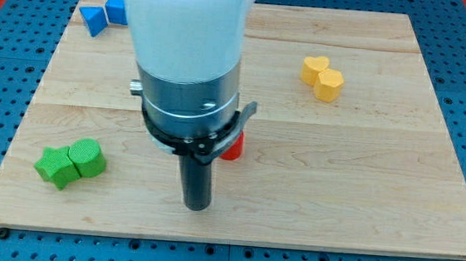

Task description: Push the yellow hexagon towards the top right of the board

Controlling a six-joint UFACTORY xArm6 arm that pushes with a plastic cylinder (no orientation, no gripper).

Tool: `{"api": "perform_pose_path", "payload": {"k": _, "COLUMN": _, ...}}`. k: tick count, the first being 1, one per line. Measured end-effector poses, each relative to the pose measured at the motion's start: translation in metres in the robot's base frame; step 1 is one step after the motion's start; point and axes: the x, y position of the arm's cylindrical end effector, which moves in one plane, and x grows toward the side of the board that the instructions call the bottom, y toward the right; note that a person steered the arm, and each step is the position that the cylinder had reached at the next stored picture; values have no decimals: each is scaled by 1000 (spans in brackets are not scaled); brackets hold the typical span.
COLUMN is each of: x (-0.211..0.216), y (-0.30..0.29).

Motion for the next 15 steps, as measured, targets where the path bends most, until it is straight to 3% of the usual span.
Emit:
{"api": "perform_pose_path", "payload": {"k": 2, "x": 3, "y": 0}}
{"api": "perform_pose_path", "payload": {"k": 7, "x": 3, "y": 75}}
{"api": "perform_pose_path", "payload": {"k": 10, "x": -27, "y": 142}}
{"api": "perform_pose_path", "payload": {"k": 13, "x": -30, "y": 157}}
{"api": "perform_pose_path", "payload": {"k": 15, "x": -121, "y": 157}}
